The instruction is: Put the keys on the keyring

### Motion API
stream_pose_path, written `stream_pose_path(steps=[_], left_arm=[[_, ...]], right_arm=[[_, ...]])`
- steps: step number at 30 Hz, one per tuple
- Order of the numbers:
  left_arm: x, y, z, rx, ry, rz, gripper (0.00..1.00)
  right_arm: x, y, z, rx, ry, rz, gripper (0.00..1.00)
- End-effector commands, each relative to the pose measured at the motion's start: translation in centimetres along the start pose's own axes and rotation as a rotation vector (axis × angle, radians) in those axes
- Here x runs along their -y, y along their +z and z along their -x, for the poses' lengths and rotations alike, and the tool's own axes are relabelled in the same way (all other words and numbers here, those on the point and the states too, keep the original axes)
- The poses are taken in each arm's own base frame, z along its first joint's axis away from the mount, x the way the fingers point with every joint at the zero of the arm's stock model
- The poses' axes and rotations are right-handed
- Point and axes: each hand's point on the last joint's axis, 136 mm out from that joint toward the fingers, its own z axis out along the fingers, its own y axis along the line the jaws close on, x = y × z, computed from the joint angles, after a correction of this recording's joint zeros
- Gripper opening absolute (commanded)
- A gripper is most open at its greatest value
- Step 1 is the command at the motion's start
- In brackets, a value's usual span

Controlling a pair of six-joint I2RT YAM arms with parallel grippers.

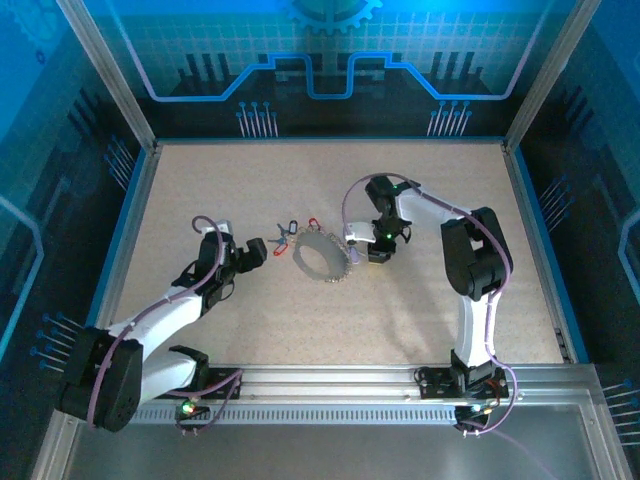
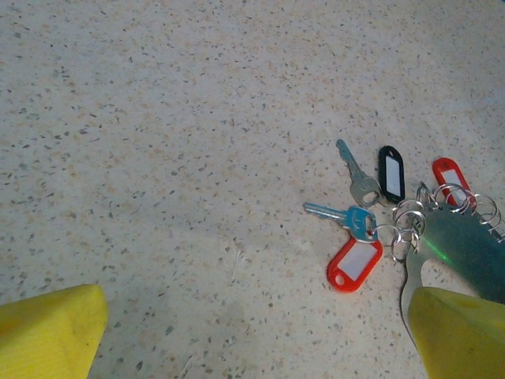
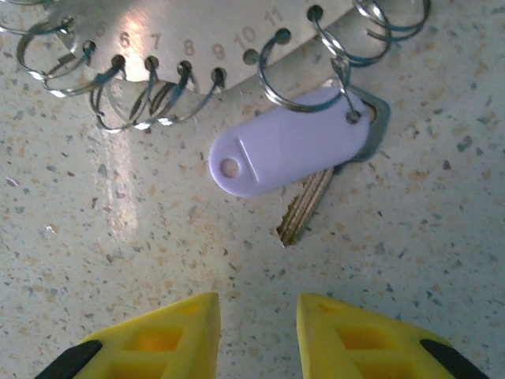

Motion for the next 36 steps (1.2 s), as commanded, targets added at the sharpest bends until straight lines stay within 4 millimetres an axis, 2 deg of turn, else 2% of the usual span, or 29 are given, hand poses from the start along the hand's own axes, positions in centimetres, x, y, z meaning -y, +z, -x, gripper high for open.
stream_pose_path(steps=[1,3,7,8,9,12,14,17,19,21,25,28,33,36], left_arm=[[1.4,-1.8,2.4,0.035,0.058,-0.040,0.99],[3.0,-3.1,3.7,0.048,0.083,-0.104,0.99],[3.6,-6.0,6.8,0.136,0.107,-0.096,0.99],[3.6,-6.7,7.6,0.167,0.114,-0.087,0.99],[3.6,-7.4,8.3,0.199,0.121,-0.081,0.99],[3.6,-8.7,9.4,0.310,0.179,-0.088,0.99],[3.1,-9.3,9.9,0.414,0.208,-0.060,0.99],[1.6,-9.1,9.8,0.539,0.224,-0.014,0.99],[0.3,-8.1,9.1,0.569,0.205,0.036,0.99],[-0.3,-6.6,8.2,0.561,0.259,0.089,0.99],[0.2,-5.1,7.4,0.567,0.499,0.250,0.99],[1.3,-3.7,7.0,0.620,0.599,0.224,0.99],[2.8,-0.4,5.7,0.615,0.673,0.184,0.99],[2.8,1.2,5.9,0.626,0.686,0.204,0.99]], right_arm=[[0.8,-3.9,1.1,0.110,0.004,-0.108,0.33],[1.8,-7.4,2.5,0.232,-0.007,-0.238,0.34],[3.0,-15.8,4.8,0.520,0.003,-0.564,0.39],[3.1,-18.2,5.1,0.585,0.011,-0.650,0.66],[3.0,-20.4,5.2,0.644,0.026,-0.732,1.00],[2.2,-25.7,4.4,0.821,0.130,-0.947,1.00],[1.7,-28.0,2.9,0.984,0.277,-1.052,1.00],[1.0,-27.4,0.2,1.064,0.480,-1.098,1.00],[0.7,-25.7,-2.1,1.077,0.632,-1.110,1.00],[0.2,-23.5,-4.3,1.074,0.770,-1.114,1.00],[-0.9,-20.1,-6.9,0.975,0.826,-1.137,1.00],[-0.8,-17.5,-8.5,0.889,0.862,-1.153,1.00],[1.0,-13.0,-11.5,0.767,0.974,-1.160,1.00],[2.5,-12.9,-11.6,0.783,0.966,-1.159,1.00]])
